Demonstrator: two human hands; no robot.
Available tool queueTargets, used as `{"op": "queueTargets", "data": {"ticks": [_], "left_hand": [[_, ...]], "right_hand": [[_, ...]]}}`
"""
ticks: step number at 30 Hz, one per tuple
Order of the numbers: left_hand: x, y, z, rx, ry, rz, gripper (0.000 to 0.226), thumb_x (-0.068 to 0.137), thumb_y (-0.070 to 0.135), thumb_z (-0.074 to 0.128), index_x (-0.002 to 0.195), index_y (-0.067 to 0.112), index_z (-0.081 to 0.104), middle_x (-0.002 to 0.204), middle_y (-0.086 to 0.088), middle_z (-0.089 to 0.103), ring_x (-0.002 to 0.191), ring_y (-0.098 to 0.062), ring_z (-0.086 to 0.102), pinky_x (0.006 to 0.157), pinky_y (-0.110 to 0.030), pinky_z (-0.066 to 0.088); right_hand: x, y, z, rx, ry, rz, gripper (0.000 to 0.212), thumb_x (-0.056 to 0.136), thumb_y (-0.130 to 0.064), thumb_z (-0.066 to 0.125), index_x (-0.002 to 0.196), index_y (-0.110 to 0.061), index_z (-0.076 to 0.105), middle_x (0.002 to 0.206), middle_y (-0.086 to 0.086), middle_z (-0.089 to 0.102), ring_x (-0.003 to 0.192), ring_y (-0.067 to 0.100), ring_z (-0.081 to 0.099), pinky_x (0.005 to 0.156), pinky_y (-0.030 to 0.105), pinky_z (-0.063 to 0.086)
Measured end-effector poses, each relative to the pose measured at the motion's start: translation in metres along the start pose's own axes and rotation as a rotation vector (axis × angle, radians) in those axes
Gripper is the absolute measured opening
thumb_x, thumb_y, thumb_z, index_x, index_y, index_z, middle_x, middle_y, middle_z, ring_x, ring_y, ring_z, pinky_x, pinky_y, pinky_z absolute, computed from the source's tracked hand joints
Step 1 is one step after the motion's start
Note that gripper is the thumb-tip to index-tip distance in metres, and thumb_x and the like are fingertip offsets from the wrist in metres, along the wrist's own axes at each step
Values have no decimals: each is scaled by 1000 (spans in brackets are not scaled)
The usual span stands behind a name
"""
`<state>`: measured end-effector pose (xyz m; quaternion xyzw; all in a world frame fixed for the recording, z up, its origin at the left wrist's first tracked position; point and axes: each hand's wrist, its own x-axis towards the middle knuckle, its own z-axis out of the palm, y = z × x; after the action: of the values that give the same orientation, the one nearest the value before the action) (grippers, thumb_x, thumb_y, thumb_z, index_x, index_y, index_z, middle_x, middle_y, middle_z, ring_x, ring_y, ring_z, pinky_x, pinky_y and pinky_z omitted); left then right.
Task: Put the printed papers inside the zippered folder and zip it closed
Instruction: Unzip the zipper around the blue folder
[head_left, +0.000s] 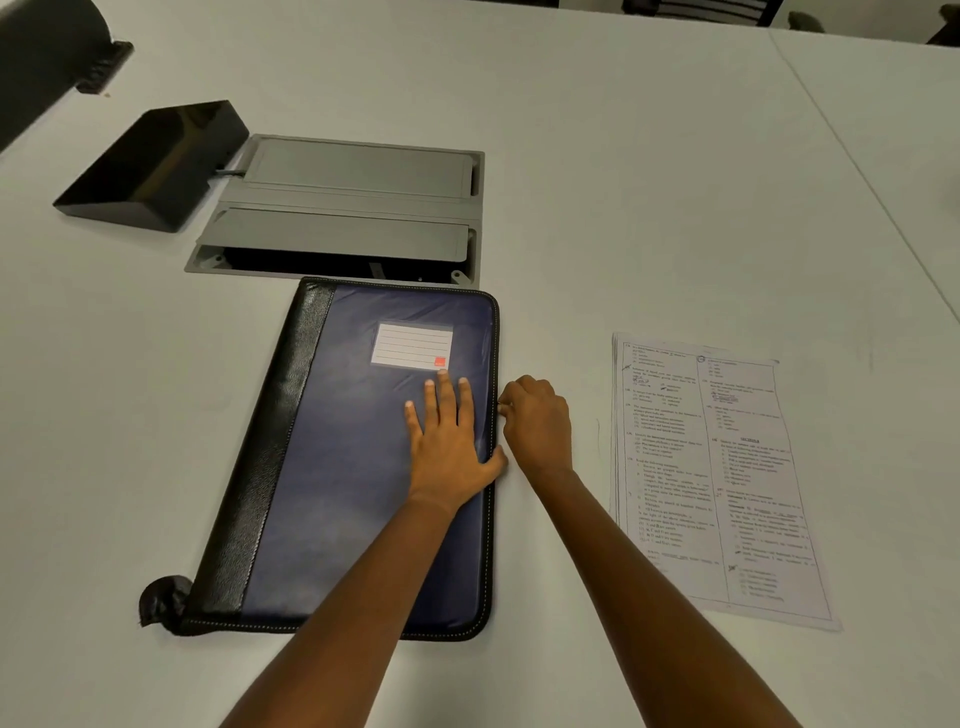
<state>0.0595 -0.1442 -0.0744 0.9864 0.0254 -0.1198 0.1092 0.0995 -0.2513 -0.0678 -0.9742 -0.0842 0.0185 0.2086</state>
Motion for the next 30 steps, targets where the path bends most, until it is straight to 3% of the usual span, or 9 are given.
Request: {"op": "queueTargets", "data": {"ticks": [6, 12, 15, 18, 24, 30], "left_hand": [[-2, 10, -6, 24, -29, -27, 89, 88, 49, 45, 147, 7, -6, 156, -21, -6, 144, -39, -6, 117, -49, 3], [-2, 24, -19, 25, -25, -53, 58, 91, 36, 49, 136, 5, 26, 151, -30, 17, 138, -47, 20, 111, -48, 30], [-1, 23, -22, 70, -76, -44, 56, 91, 37, 49, 134, 4, 32, 151, -31, 17, 137, -48, 24, 104, -50, 39], [1, 28, -24, 94, -130, -55, 49, 94, 27, 46, 135, 3, 36, 151, -32, 13, 136, -51, 23, 103, -53, 38], [2, 43, -27, 214, -184, 14, 47, 98, 3, 37, 141, -6, 22, 150, -35, 9, 131, -56, 27, 99, -56, 42], [3, 40, -32, 255, -192, 43, 50, 96, -1, 41, 142, -7, 21, 151, -33, 9, 130, -54, 30, 101, -52, 43]], "right_hand": [[-8, 3, 2, -15, 18, -3, 19, 91, -9, 49, 105, -6, 62, 110, 10, 64, 101, 25, 55, 83, 34, 40], [-5, 7, 1, -42, 48, -10, 20, 91, -14, 49, 102, -7, 64, 108, 10, 65, 99, 26, 55, 81, 34, 39], [-3, 7, 1, -26, 63, -12, 21, 91, -16, 49, 101, -7, 65, 108, 11, 66, 99, 26, 55, 81, 34, 40], [-2, 7, 1, -8, 73, -13, 23, 91, -18, 49, 100, -7, 67, 107, 11, 66, 98, 26, 55, 81, 34, 40], [-6, 9, -4, -10, 56, -93, 17, 87, -14, 57, 96, -3, 67, 102, 16, 67, 94, 31, 57, 79, 40, 44], [-12, 5, -12, 16, 134, -140, 3, 71, 3, 69, 72, 1, 66, 73, 20, 69, 67, 36, 62, 60, 38, 48]]}}
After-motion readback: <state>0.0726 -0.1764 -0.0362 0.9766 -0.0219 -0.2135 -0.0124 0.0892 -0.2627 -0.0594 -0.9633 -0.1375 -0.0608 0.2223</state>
